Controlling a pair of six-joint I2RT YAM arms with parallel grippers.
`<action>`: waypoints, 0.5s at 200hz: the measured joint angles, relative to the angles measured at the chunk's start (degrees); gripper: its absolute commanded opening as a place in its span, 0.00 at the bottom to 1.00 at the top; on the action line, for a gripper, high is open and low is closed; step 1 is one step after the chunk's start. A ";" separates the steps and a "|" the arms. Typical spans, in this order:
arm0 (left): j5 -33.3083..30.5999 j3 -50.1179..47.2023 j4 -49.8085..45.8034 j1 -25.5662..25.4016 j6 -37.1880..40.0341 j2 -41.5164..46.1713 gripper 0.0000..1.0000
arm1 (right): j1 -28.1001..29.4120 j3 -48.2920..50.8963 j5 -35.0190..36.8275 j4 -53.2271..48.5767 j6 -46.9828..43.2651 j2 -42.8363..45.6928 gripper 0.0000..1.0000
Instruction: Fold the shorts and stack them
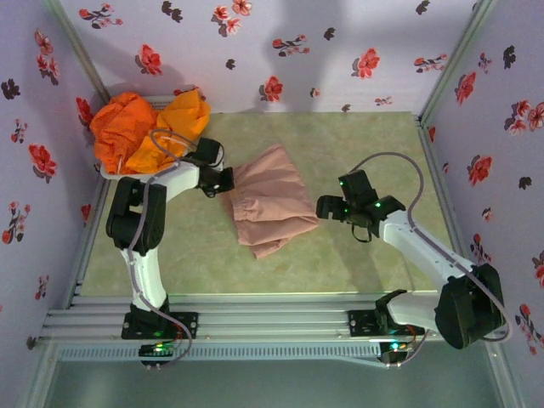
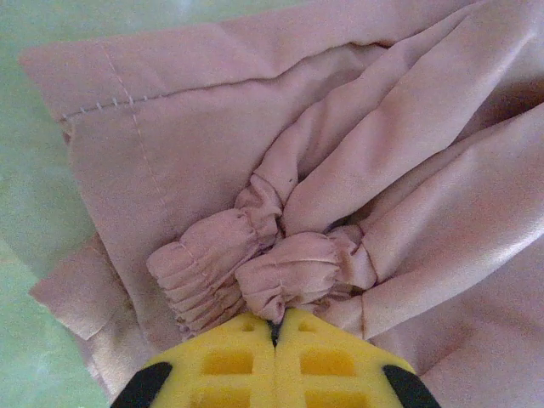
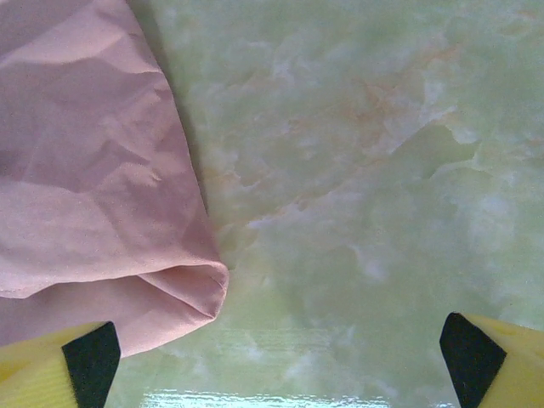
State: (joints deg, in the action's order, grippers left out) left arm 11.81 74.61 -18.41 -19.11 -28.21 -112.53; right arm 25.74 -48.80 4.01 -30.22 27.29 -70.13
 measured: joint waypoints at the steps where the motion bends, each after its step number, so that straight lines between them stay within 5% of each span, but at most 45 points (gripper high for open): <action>1: 0.00 -0.09 0.13 0.00 0.00 0.00 0.04 | 0.00 0.00 0.00 0.02 0.00 -0.07 0.99; 36: 0.26 -3.78 5.73 0.00 -0.24 0.76 0.15 | 0.00 0.00 -1.03 0.46 -0.02 -1.05 0.99; 82: 0.15 -11.58 9.68 0.00 -1.16 11.21 0.60 | 0.02 -0.76 -5.75 1.40 -0.24 -2.56 0.99; 100: 1.14 -13.09 10.95 0.00 -1.95 18.08 0.66 | 0.61 -2.05 -7.87 2.34 -0.28 -3.61 0.99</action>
State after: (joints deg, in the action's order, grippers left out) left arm 12.95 61.52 -7.46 -19.11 -30.15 -94.45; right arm 26.35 -50.85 -3.86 -27.88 27.00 -73.73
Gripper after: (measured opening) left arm 0.630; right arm 0.991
